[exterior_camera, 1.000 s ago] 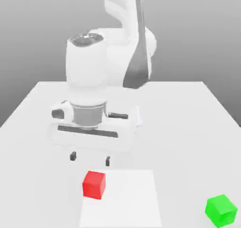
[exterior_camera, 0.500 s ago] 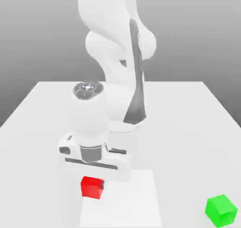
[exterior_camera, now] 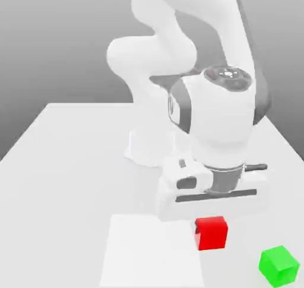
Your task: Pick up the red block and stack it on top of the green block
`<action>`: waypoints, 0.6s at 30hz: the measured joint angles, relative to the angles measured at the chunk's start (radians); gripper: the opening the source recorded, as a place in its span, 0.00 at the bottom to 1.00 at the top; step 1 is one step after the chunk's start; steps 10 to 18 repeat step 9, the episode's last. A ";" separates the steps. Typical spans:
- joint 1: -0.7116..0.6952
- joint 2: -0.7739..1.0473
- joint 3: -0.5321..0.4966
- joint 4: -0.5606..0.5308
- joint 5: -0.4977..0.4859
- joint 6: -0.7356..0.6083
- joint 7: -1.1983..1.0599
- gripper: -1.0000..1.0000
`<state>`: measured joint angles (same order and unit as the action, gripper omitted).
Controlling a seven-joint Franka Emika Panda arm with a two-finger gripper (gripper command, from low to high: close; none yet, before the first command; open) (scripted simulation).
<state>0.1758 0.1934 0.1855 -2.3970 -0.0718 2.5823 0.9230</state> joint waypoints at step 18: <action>0.108 0.180 0.014 0.098 -0.085 0.079 0.068 1.00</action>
